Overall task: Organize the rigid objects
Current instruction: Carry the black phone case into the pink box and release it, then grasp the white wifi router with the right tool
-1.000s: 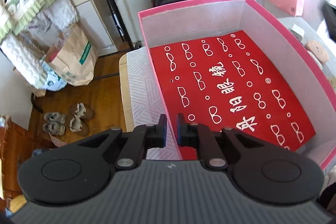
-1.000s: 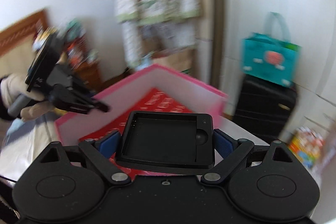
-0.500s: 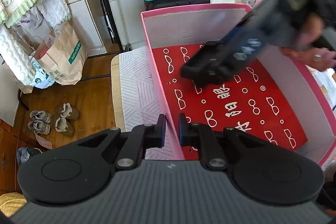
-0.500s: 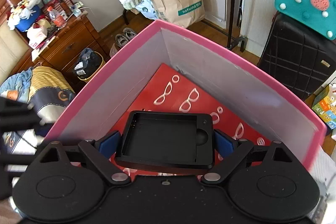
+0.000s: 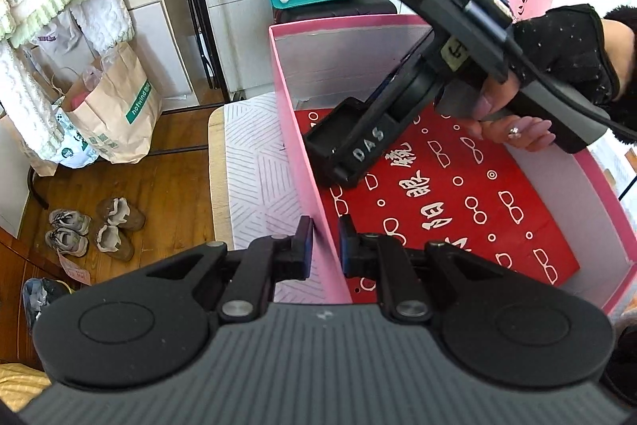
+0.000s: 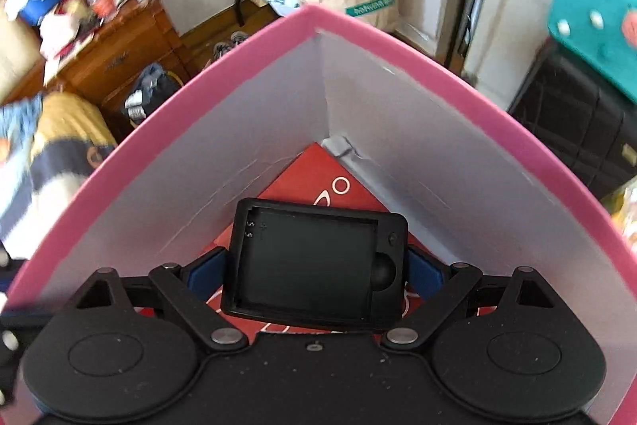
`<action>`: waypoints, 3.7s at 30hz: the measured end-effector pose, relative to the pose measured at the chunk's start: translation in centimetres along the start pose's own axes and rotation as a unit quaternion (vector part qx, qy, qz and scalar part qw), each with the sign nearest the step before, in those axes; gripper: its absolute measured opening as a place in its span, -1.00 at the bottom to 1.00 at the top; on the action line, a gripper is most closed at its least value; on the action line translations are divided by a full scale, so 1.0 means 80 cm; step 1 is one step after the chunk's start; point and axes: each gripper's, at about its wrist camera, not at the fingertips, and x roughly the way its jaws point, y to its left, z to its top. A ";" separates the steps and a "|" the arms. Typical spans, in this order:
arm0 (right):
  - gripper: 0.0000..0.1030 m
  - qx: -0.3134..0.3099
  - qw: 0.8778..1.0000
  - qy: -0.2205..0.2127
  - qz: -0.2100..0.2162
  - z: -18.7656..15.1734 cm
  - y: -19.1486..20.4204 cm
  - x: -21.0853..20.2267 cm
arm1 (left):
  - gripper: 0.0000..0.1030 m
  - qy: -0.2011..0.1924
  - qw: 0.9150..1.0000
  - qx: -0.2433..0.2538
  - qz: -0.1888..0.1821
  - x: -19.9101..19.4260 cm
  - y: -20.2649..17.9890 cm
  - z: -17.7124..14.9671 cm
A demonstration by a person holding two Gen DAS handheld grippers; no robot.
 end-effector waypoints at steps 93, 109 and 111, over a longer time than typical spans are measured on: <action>0.31 -0.022 0.999 -0.040 -0.011 -0.278 -0.096 -0.139 | -0.80 0.023 0.999 -0.039 0.022 -0.010 -0.011 -0.017; 0.28 -0.059 0.997 -0.036 -0.041 -0.254 -0.067 -0.120 | -0.80 0.025 0.999 -0.042 0.020 -0.008 -0.011 -0.020; 0.27 -0.043 0.997 -0.043 -0.046 -0.253 -0.064 -0.125 | -0.79 0.025 0.999 -0.041 0.021 -0.008 -0.011 -0.020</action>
